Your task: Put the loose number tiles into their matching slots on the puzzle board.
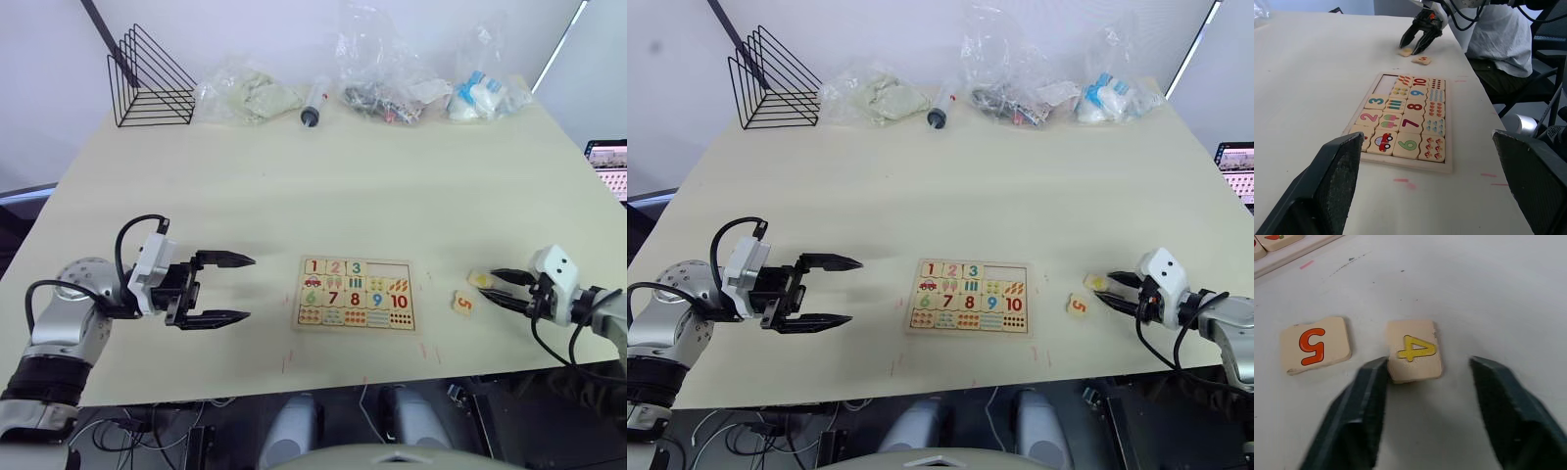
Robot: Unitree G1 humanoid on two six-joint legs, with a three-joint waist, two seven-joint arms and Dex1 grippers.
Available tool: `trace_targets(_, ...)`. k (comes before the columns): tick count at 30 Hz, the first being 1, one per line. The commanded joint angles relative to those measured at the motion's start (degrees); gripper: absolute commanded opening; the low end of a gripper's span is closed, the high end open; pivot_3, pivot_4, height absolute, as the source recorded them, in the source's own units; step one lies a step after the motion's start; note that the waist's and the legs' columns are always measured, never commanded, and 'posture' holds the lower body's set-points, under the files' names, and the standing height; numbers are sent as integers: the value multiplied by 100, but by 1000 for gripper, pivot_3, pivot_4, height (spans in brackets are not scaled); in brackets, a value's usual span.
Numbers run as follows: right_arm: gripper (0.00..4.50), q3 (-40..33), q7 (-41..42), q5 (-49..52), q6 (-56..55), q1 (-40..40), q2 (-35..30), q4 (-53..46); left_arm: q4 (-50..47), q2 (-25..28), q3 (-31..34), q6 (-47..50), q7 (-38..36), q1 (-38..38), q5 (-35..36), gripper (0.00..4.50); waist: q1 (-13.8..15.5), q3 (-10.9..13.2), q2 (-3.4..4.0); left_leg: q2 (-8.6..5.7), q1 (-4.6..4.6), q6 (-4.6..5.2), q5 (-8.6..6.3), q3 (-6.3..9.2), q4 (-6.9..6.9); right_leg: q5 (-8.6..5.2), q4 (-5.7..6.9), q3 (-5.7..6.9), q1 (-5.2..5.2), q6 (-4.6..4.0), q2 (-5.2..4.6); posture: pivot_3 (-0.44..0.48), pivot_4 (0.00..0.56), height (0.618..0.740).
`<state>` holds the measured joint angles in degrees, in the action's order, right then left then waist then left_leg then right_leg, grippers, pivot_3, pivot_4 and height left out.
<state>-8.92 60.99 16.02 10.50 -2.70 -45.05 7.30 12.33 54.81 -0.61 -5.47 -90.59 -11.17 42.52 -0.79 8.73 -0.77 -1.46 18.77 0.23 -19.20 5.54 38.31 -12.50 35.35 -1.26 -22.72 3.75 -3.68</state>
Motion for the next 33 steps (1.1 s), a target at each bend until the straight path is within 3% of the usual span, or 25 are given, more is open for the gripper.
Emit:
trace_targets(1, 1039, 30, 11, -81, -107, 13, -65, 52, -128, 20, 147, -48, -191, -12, 97, 4500, 1, -1, -2, 0, 0, 0, 0, 0, 0, 0, 0, 0, 0, 0, 0, 0, 150, 740)
trace_targets(10, 985, -47, 108, 52, -66, 70, -198, -365, -148, -111, 292, -19, -191, 55, 37, 4500, 2, 1, 2, 0, 0, 0, 0, -1, 1, 0, 0, 0, 0, 0, 0, 0, 150, 740)
trace_targets(19, 985, 207, -62, 226, 1599, -335, -660, -1896, -419, -414, 625, 113, -103, 305, -161, 4500, 0, 5, 7, 2, 1, 0, 0, 17, 0, 0, -1, -1, -2, 1, -1, 0, 150, 740)
trace_targets(26, 985, 851, -269, 365, 3069, -1031, -890, -2964, -519, -532, 805, 175, -47, 431, -286, 4500, 8, 5, 7, 4, 5, 0, 0, 25, 0, 0, -6, 3, -4, 0, -2, 0, 150, 740)
trace_targets(33, 985, 2035, -459, 292, 4177, -2487, -577, -3333, -647, -628, 950, 281, 41, 491, -349, 4500, -2, 7, 8, 5, 14, 0, 0, 29, -3, 1, -31, 10, -4, 2, -2, 0, 150, 740)
